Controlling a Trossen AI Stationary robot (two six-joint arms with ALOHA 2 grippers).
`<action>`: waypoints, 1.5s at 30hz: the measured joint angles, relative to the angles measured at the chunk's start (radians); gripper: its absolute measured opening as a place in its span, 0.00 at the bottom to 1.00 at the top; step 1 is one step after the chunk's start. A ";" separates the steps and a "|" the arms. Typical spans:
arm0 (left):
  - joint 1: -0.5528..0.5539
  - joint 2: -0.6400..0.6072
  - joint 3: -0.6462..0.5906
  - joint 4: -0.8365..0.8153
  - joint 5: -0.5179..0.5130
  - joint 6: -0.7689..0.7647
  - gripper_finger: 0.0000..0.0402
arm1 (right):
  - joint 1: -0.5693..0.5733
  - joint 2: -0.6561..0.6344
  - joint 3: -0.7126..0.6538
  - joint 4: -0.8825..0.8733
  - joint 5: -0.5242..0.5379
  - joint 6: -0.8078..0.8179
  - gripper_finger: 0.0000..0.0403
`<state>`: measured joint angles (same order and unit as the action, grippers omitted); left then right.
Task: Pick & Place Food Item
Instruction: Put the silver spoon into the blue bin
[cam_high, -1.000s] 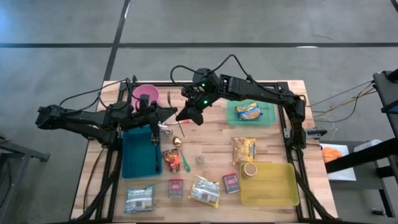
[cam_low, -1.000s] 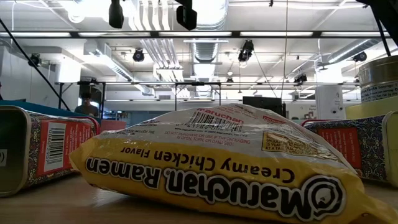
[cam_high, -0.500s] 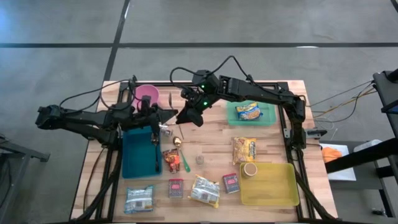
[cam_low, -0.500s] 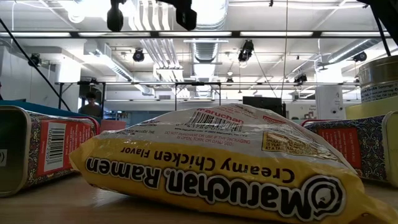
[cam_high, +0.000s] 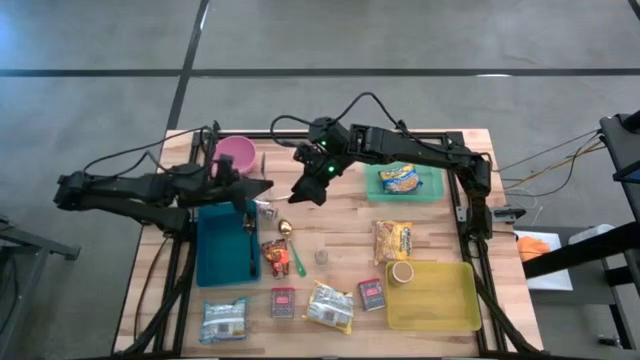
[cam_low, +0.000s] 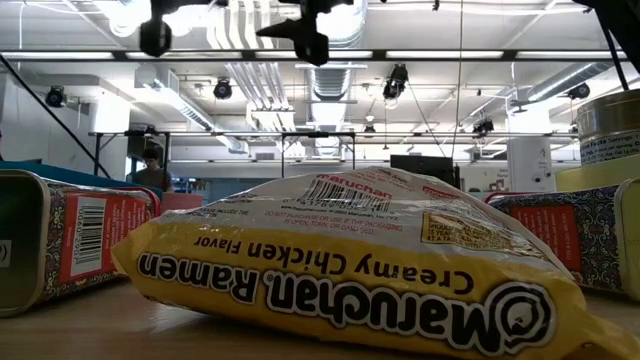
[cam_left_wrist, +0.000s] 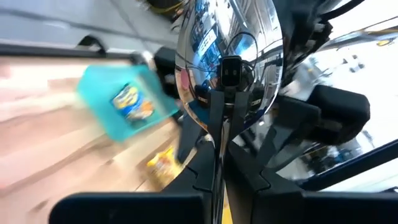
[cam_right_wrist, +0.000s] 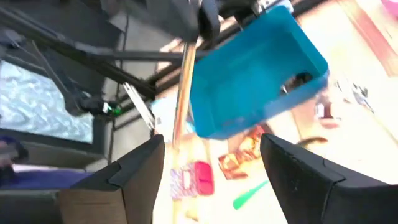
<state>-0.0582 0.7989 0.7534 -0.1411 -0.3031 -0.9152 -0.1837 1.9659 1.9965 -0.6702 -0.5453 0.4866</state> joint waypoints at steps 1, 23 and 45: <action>0.000 -0.012 0.009 -0.056 0.000 -0.010 0.05 | 0.000 0.000 -0.002 -0.014 0.000 -0.016 0.65; -0.002 0.010 0.006 -0.809 0.206 -0.355 0.05 | 0.217 -0.001 -0.090 -0.276 0.235 -0.651 0.65; -0.002 0.011 -0.287 -0.633 0.289 -0.495 0.05 | 0.240 -0.001 -0.249 -0.205 0.244 -0.616 0.65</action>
<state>-0.0605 0.8097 0.4667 -0.7746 -0.0137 -1.4100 0.0563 1.9652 1.7473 -0.8749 -0.3016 -0.1291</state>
